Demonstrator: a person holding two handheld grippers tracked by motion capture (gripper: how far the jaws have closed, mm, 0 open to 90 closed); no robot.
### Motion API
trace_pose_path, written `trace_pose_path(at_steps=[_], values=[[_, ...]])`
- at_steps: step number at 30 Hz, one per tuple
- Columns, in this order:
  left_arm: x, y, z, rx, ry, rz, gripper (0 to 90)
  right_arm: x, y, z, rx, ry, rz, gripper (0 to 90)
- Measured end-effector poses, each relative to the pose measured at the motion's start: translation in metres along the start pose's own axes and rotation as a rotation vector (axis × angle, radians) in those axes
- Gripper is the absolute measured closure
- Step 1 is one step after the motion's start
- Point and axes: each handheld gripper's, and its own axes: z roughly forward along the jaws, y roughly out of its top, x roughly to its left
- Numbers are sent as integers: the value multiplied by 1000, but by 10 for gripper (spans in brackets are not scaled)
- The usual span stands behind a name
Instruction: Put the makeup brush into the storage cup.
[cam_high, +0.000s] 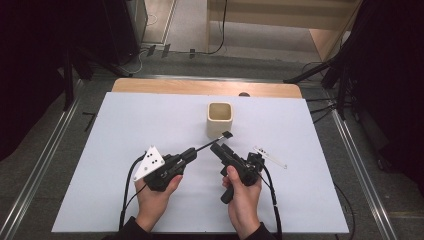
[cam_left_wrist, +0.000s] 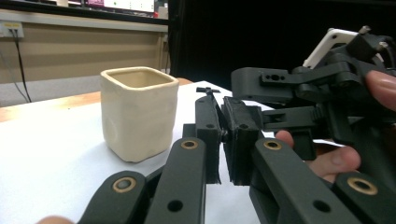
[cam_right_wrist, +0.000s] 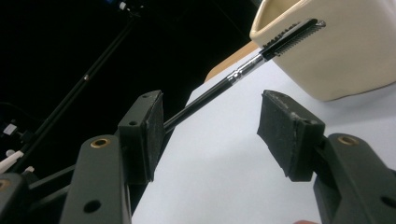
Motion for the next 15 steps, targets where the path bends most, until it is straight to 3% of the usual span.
trace_pose_path(at_steps=[2,6,12,15], values=[[-2,-1,1,0,-4,5,863,-2,1,0,-10,11,6,432],[-5,-2,2,1,-14,7,863,-9,2,-2,-21,26,88,473],[-8,-4,4,7,-22,15,863,-11,3,-2,-27,56,130,525],[-9,-5,5,9,-29,19,863,-12,3,-1,-20,49,142,547]])
